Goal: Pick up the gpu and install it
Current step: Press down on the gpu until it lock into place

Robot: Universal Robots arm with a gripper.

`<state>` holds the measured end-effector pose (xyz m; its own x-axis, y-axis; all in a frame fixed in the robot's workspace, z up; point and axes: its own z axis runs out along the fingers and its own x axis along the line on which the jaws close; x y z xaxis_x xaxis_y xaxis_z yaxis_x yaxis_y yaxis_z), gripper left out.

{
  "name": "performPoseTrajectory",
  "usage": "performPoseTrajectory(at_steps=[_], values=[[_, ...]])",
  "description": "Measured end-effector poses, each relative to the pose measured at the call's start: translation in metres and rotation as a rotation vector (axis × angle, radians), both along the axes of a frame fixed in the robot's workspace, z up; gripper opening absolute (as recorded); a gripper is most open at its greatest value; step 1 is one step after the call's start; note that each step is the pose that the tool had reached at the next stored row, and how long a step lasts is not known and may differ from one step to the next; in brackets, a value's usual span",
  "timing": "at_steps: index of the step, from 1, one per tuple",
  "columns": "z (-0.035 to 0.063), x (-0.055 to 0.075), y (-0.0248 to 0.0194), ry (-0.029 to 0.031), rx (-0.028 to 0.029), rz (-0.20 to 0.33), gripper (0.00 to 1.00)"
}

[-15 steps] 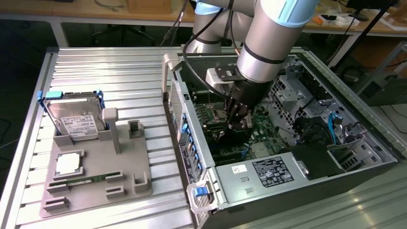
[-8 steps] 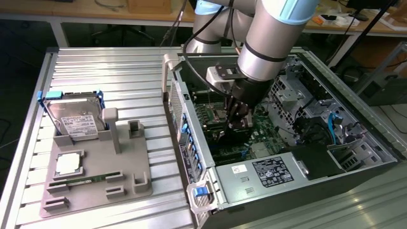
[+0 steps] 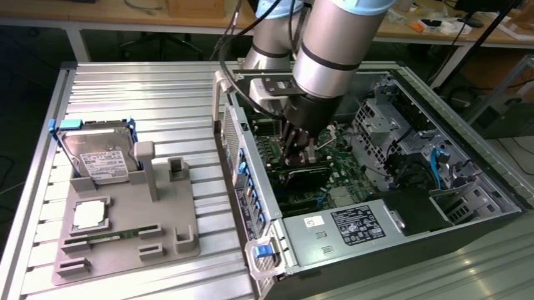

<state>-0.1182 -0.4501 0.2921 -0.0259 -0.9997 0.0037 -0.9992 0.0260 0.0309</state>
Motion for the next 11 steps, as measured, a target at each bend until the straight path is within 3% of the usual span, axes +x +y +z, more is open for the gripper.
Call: performPoseTrajectory(at_steps=[5,9,11], values=[[0.0044,-0.022,0.0,0.0,0.0001,0.0,0.11],[0.0072,-0.028,0.0,-0.0026,0.0003,0.0,0.11],[0.0078,-0.029,-0.0001,0.0014,0.0035,0.0,0.11]])
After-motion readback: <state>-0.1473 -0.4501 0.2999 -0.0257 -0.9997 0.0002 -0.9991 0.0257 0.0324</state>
